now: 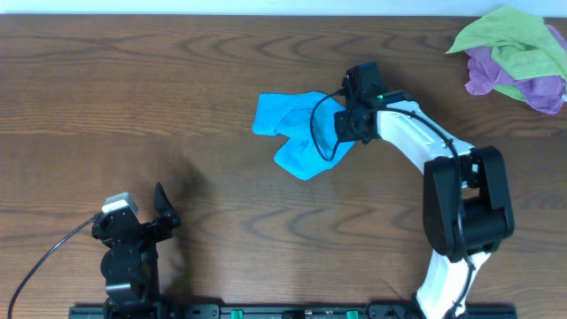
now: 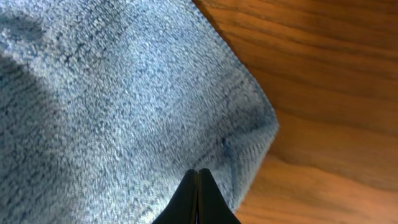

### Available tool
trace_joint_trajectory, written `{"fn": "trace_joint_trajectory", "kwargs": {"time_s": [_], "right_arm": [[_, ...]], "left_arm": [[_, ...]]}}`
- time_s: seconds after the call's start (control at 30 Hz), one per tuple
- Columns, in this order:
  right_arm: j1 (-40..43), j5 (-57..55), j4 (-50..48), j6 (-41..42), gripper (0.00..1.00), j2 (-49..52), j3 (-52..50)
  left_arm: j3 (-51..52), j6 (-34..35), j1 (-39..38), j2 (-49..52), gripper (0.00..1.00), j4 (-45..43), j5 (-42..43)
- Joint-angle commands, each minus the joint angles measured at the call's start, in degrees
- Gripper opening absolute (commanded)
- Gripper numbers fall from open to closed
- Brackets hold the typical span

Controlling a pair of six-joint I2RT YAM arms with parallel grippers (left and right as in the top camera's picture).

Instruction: Fold the cloth

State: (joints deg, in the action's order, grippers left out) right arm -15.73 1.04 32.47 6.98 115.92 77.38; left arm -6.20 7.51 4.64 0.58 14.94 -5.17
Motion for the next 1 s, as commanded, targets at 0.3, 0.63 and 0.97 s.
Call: {"fn": "trace_joint_trajectory", "kwargs": {"time_s": [0.3, 0.63, 0.97], "right_arm": [[-0.09, -2.69, -1.4, -1.11, 0.01, 4.17, 2.38], [0.07, -12.0, -3.58, -5.18, 0.02, 4.22, 4.39], [-0.07, -8.61, -2.58, -5.33, 0.02, 5.75, 4.42]], "left_arm": [[1.42, 0.02, -0.15, -0.33, 0.95, 0.61, -0.81], [1.42, 0.0, -0.15, -0.33, 0.95, 0.61, -0.81], [1.42, 0.0, -0.15, -0.33, 0.95, 0.61, -0.81]]}}
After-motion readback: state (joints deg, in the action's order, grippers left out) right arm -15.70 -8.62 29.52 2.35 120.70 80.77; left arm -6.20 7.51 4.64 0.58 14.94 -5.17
